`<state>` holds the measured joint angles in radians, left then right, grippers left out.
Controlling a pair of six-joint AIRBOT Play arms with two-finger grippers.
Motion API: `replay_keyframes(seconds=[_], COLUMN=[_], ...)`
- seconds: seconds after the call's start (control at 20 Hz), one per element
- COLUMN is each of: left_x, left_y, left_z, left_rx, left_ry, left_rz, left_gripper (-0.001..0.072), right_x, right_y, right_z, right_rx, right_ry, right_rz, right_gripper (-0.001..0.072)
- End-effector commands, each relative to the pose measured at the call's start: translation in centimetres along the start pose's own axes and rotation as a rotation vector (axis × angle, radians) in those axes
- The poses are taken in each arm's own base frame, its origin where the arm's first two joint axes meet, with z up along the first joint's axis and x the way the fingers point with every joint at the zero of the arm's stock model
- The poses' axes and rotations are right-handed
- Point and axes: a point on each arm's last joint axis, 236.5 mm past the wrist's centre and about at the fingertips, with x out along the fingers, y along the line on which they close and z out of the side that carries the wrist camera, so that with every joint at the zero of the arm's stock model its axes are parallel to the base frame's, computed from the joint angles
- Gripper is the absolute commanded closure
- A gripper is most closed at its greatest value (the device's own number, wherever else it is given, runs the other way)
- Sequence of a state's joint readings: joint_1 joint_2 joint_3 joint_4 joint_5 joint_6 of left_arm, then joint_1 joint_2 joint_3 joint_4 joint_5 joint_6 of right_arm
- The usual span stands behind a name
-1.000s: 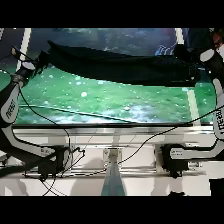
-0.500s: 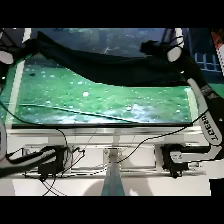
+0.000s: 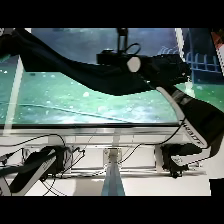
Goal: Fold the clothes and pants, and hang the long-sleeved shirts on hangers.
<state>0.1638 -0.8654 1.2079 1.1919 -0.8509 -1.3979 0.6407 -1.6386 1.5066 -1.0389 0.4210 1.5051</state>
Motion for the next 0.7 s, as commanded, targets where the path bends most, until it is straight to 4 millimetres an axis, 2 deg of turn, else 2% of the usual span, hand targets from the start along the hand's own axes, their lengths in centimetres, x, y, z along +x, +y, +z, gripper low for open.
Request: replay_keyframes(seconds=[0.0,0.05,0.2,0.3,0.35,0.45,0.5,0.65], left_x=[-3.3,-3.5,-2.7,-1.5,-0.8,0.8,1.6,4.4], left_y=[-1.7,-1.7,-1.4,-0.8,-0.5,0.1,0.4,1.2], left_z=[-0.6,-0.6,-0.8,-1.3,-1.6,-2.0,-2.1,-1.6], left_rx=[0.023,0.023,0.02,0.013,0.007,-0.006,-0.012,-0.053], left_ry=[0.018,0.017,0.029,0.053,0.066,0.084,0.087,0.059], left_rz=[-0.03,-0.03,-0.024,-0.017,-0.015,-0.008,-0.004,-0.003], left_gripper=[0.0683,0.0683,0.0683,0.0683,0.0683,0.0683,0.0683,0.0682], right_x=[2.6,3.2,3.8,3.0,2.6,2.4,2.7,3.6], right_y=[8.7,10.8,16.7,19.2,19.9,20.1,19.2,14.0], right_z=[-2.3,-3.3,-9.3,-12.3,-13.1,-13.7,-13.3,-10.5], right_rx=[0.048,0.056,0.04,0.006,-0.005,-0.025,-0.044,-0.168], right_ry=[0.046,0.07,0.24,0.319,0.343,0.361,0.348,0.29], right_rz=[0.153,0.191,0.291,0.329,0.34,0.343,0.323,0.202], right_gripper=[0.0685,0.0685,0.0685,0.0684,0.0685,0.0685,0.0685,0.0684])
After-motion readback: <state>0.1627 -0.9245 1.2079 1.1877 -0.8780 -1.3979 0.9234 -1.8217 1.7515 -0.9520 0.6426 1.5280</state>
